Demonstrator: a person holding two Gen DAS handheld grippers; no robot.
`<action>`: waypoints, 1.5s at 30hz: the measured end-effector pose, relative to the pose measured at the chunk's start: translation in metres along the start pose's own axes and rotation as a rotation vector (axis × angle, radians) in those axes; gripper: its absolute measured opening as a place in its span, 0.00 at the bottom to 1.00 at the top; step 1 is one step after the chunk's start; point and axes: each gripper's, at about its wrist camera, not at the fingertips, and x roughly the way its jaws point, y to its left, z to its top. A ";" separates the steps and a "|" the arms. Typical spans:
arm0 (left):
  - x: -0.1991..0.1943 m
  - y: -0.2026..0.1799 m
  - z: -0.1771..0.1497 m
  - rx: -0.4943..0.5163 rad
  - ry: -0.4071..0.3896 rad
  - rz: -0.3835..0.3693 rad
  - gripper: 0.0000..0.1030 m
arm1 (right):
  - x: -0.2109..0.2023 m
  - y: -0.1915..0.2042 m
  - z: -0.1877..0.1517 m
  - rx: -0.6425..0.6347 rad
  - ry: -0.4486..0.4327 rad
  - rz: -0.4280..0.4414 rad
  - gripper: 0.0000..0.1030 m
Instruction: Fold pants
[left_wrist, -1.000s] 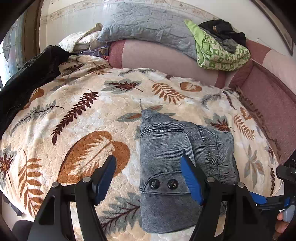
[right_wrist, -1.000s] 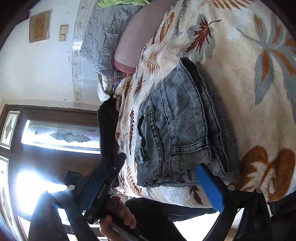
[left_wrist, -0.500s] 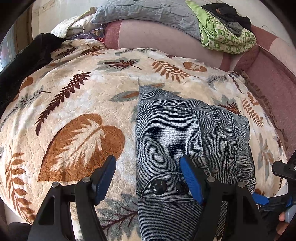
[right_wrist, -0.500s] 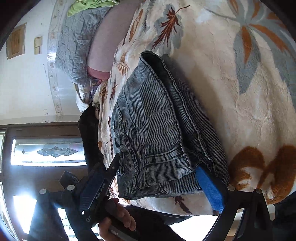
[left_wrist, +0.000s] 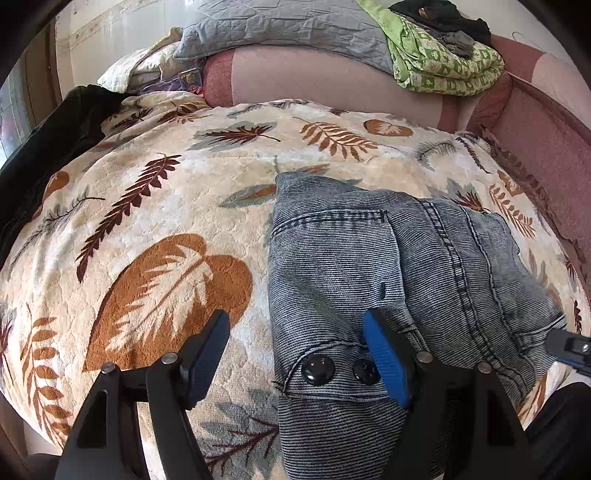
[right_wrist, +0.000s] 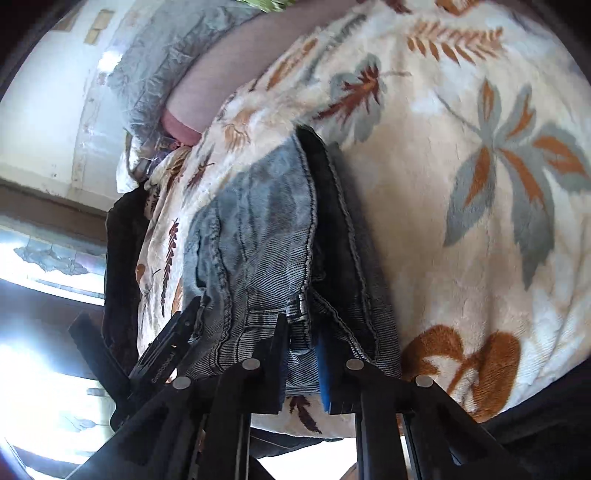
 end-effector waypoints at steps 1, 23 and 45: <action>0.000 0.000 0.000 0.004 -0.001 0.004 0.75 | -0.007 0.004 -0.001 -0.030 -0.015 -0.011 0.13; -0.009 -0.046 -0.022 0.212 0.037 -0.002 0.78 | 0.026 -0.042 -0.025 0.024 0.107 0.043 0.09; -0.026 -0.046 -0.038 0.232 -0.098 -0.009 0.78 | 0.099 -0.030 0.090 0.118 0.119 0.104 0.36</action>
